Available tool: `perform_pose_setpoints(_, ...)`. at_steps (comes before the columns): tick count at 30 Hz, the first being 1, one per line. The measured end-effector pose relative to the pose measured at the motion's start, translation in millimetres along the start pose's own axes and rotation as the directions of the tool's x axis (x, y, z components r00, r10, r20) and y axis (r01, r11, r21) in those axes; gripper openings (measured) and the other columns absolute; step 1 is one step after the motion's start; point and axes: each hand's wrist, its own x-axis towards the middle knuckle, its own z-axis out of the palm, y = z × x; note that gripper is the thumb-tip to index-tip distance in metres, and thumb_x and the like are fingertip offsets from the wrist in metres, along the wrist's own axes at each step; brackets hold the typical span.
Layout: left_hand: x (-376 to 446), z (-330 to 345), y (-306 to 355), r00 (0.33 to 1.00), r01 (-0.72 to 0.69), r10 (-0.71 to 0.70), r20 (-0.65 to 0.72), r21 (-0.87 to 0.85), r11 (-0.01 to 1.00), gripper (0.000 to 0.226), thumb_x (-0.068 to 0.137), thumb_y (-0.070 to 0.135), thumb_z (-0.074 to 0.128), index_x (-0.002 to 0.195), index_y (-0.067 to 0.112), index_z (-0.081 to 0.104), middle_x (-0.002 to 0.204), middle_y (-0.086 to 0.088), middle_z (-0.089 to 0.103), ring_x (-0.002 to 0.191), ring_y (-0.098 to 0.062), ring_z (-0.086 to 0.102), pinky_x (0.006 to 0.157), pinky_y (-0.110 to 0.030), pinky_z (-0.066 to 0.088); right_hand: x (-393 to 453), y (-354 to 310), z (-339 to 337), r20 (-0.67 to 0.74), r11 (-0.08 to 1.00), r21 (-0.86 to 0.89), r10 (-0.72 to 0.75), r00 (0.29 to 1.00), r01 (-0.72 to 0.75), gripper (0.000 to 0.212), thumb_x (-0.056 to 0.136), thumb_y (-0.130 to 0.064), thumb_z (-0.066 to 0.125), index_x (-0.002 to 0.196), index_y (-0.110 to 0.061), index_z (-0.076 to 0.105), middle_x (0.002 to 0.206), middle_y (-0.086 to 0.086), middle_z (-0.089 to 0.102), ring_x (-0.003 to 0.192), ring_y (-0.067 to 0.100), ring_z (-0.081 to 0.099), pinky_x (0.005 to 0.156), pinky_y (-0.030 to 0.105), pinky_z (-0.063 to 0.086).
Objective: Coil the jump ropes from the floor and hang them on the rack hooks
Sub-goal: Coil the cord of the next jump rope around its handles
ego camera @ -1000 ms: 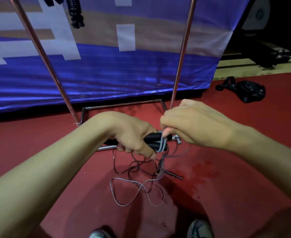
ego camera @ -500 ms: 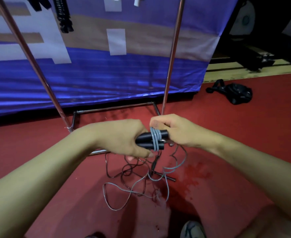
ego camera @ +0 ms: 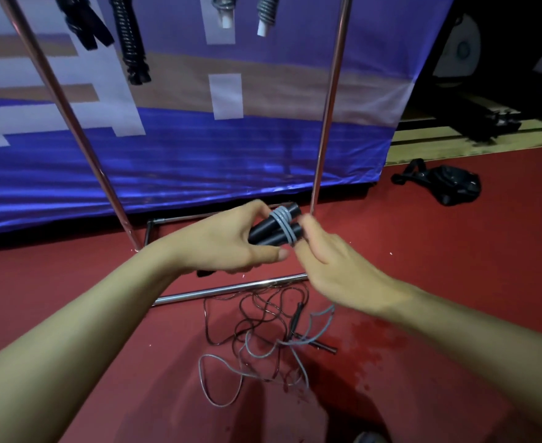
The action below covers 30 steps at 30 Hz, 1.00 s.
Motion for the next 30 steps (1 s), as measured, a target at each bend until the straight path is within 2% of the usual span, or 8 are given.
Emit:
perform_pose_setpoints(5,3.2,1.1,-5.0,0.994,-0.094,0.096,-0.052,0.037,0.995,0.030,0.096,0.030,0.073,0.112,0.032,0.047,0.058,0.010,0.057,0.048,-0.007,0.046,0.047,-0.018,0.040,0.0,-2.8,-3.5,-0.009,0.997,0.037,-0.074,0.997,0.074,0.022,0.103,-0.039,0.053,0.090,-0.036,0.036,0.060,-0.008,0.048,0.055,0.010,0.043,0.056,0.028,0.034)
perform_pose_setpoints(11,9.9,16.1,-3.8,0.951,-0.231,0.236,-0.199,0.048,0.972,0.026,0.097,0.025,0.071,0.109,0.028,0.048,0.067,0.025,0.058,0.052,0.001,0.051,0.054,-0.014,0.039,10.3,6.6,-0.9,-0.131,0.960,0.278,0.012,0.991,0.025,0.025,0.106,-0.040,0.048,0.083,-0.033,0.053,0.058,-0.013,0.051,0.053,0.005,0.040,0.060,0.032,0.034)
perform_pose_setpoints(15,10.1,27.6,-1.4,0.953,-0.253,0.245,-0.180,-0.026,0.967,0.036,0.101,0.026,0.065,0.123,0.026,0.036,0.077,0.016,0.057,0.058,-0.001,0.050,0.061,-0.020,0.046,15.0,7.5,0.1,-0.157,0.925,0.379,0.096,0.983,-0.030,0.027,0.105,-0.038,0.047,0.079,-0.041,0.054,0.056,-0.021,0.054,0.048,-0.002,0.042,0.058,0.028,0.029)
perform_pose_setpoints(18,11.0,28.5,0.0,0.979,-0.187,0.176,-0.102,-0.114,0.976,0.039,0.104,0.022,0.054,0.129,0.033,0.025,0.080,0.001,0.054,0.063,-0.009,0.049,0.068,-0.034,0.049,17.2,7.4,-14.4,-0.086,0.915,0.396,0.113,0.990,-0.070,0.024,0.105,-0.037,0.049,0.082,-0.040,0.055,0.057,-0.018,0.052,0.047,-0.001,0.039,0.057,0.026,0.027)
perform_pose_setpoints(21,14.5,30.7,-1.2,0.981,-0.189,0.190,-0.042,0.018,0.982,0.049,0.108,0.015,0.043,0.138,0.037,0.011,0.075,0.003,0.048,0.055,0.000,0.045,0.061,-0.018,0.042,18.6,1.7,-23.7,0.073,0.771,0.589,0.247,0.966,-0.241,0.020,0.108,-0.027,0.047,0.089,-0.024,0.051,0.067,-0.010,0.044,0.048,0.004,0.028,0.045,0.022,0.023)
perform_pose_setpoints(23,15.8,35.9,-0.8,0.980,-0.197,0.197,0.004,0.094,0.976,0.060,0.108,0.010,0.040,0.149,0.029,0.000,0.072,0.006,0.043,0.050,0.000,0.046,0.054,-0.011,0.036,17.5,-2.6,-24.0,0.179,0.695,0.629,0.306,0.935,-0.348,0.023,0.107,-0.041,0.047,0.101,-0.019,0.054,0.076,-0.003,0.042,0.050,0.005,0.026,0.041,0.019,0.022)
perform_pose_setpoints(26,17.9,43.4,-7.3,0.979,-0.205,0.202,0.037,0.116,0.972,0.067,0.107,0.007,0.039,0.155,0.022,-0.005,0.081,0.001,0.052,0.056,-0.002,0.055,0.059,-0.011,0.042,15.6,-3.2,-16.7,0.167,0.815,0.449,0.327,0.930,-0.367,0.051,0.095,-0.065,0.054,0.103,-0.015,0.060,0.083,0.003,0.044,0.053,0.008,0.033,0.047,0.024,0.029)
perform_pose_setpoints(30,18.6,40.7,-12.1,0.969,-0.246,0.245,0.034,0.007,0.969,0.074,0.109,0.018,0.047,0.152,0.046,-0.006,0.125,-0.017,0.064,0.081,-0.022,0.069,0.082,-0.037,0.057,16.3,-1.6,-11.7,0.001,0.886,0.401,0.255,0.967,-0.234,0.037,0.097,-0.053,0.059,0.109,-0.020,0.071,0.085,-0.007,0.073,0.061,-0.007,0.060,0.065,0.021,0.043)
